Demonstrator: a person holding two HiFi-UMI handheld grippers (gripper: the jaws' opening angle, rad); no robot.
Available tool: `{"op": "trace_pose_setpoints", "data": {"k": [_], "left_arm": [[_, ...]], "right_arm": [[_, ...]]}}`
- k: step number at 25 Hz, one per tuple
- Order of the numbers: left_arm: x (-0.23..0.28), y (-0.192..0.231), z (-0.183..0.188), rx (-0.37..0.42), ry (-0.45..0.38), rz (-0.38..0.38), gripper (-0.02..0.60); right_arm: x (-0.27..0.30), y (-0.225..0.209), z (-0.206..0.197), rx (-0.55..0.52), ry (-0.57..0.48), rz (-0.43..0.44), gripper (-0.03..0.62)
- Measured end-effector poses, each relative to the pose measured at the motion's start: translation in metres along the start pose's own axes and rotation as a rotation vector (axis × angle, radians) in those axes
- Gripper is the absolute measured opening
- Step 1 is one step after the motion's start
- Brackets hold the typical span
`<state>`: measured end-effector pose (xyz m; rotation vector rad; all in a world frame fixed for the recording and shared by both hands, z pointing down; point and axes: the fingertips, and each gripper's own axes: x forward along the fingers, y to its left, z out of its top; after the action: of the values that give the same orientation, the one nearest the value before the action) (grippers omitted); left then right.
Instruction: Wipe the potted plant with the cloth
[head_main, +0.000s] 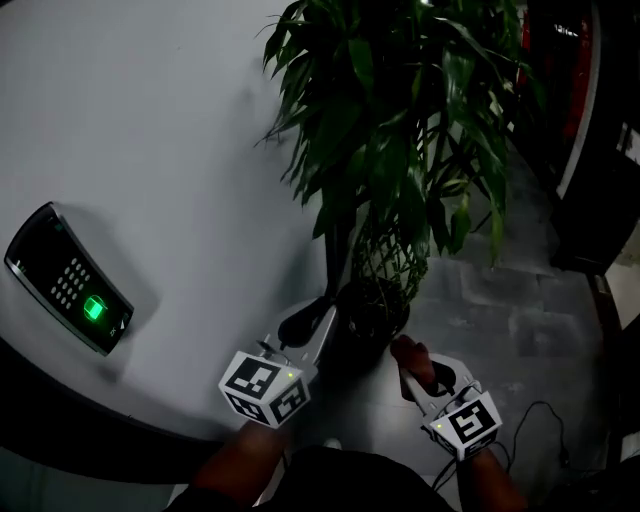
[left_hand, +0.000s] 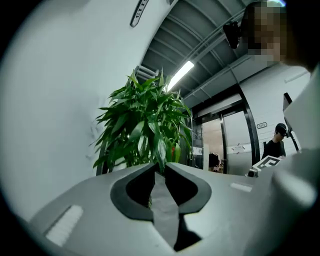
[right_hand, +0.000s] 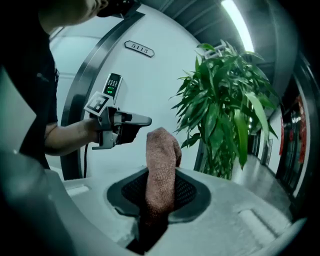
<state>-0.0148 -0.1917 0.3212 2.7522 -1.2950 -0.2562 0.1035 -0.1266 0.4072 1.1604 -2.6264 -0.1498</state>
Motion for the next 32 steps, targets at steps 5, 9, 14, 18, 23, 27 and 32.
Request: {"op": "trace_pose_setpoints", "data": {"k": [5,9,14,18,23,27,32], "left_arm": [[0.034,0.035,0.065,0.043,-0.083,0.006,0.091],[0.055,0.056,0.106,0.056,-0.138,-0.012,0.15],[0.075,0.069,0.126,-0.074,-0.163,-0.106,0.198],[0.079,0.066,0.146,-0.156,-0.211,-0.182,0.198],[0.089,0.071,0.159,-0.178,-0.226,-0.198,0.198],[0.103,0.087,0.148,-0.163,-0.187,-0.16,0.103],[0.119,0.094,0.128,-0.127,-0.114,-0.152,0.019]], "right_arm": [[0.04,-0.03,0.077,-0.285,-0.007,-0.045,0.072],[0.059,-0.053,0.146,-0.464,-0.052,-0.131,0.072],[0.079,-0.078,0.21,-0.608,-0.071,-0.25,0.072],[0.095,-0.087,0.245,-0.702,-0.058,-0.311,0.072],[0.112,-0.097,0.277,-0.768,-0.026,-0.351,0.072],[0.131,-0.106,0.296,-0.828,-0.031,-0.373,0.072],[0.154,-0.123,0.306,-0.888,0.008,-0.403,0.072]]}}
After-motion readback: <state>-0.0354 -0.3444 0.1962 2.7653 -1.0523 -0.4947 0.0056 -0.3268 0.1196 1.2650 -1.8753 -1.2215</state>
